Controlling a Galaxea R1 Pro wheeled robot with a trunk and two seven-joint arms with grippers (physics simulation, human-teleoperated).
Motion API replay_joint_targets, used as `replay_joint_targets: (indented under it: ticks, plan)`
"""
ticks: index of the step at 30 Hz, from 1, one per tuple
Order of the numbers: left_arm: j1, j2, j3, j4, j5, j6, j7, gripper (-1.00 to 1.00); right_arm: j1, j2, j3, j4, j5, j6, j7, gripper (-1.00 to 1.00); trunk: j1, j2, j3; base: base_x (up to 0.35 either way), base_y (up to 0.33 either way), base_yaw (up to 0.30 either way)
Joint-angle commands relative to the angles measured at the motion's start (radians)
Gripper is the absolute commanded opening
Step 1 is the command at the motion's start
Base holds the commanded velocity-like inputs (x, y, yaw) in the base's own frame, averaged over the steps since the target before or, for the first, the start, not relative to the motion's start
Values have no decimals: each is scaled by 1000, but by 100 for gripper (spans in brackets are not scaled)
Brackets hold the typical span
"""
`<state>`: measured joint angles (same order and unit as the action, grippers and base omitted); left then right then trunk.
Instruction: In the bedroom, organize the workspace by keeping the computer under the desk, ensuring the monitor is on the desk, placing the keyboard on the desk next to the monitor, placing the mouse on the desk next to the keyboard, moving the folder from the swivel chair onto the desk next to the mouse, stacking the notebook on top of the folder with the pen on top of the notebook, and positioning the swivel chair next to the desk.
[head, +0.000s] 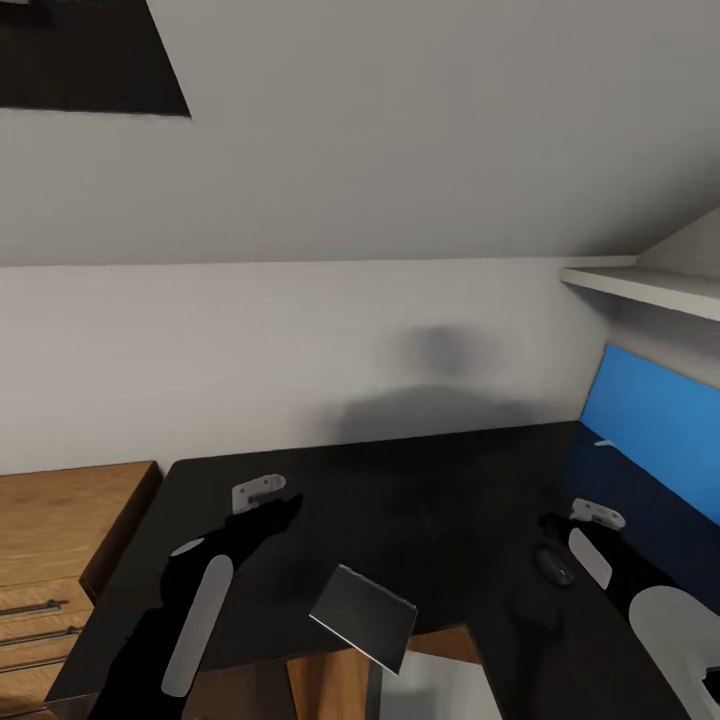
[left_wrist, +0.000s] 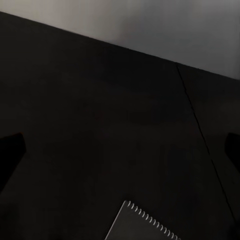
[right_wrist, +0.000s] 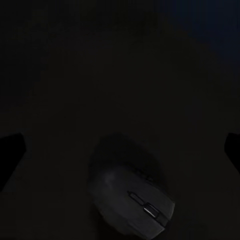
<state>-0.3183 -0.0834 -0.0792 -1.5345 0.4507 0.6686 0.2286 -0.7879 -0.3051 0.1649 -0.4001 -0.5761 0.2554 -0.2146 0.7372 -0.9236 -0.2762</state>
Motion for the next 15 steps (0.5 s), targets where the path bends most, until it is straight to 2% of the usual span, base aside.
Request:
replay_joint_targets:
  ticks: [1,5,11,14,15]
  plan:
    - [-1,0,-1,-3,11,3,9,100,-1,-1,8,-1,-8,-13,-8,100,4,-8,-5,0,0,0]
    - [-1,-1,-2,-5,11,3,9,100,-1,1,8,16,-9,-81,-8,100,19,-36,-17,0,0,0]
    - [-1,-1,-5,-6,9,6,10,100,-1,0,8,36,-9,-116,-8,100,42,-78,-36,0,0,0]
    - [-18,-9,-1,-4,12,75,65,100,-1,1,8,44,-9,-120,-8,100,54,-99,-45,0,0,0]
    - [-42,-12,3,-4,21,115,102,100,-1,1,8,45,-9,-119,-8,100,58,-106,-49,0,0,0]
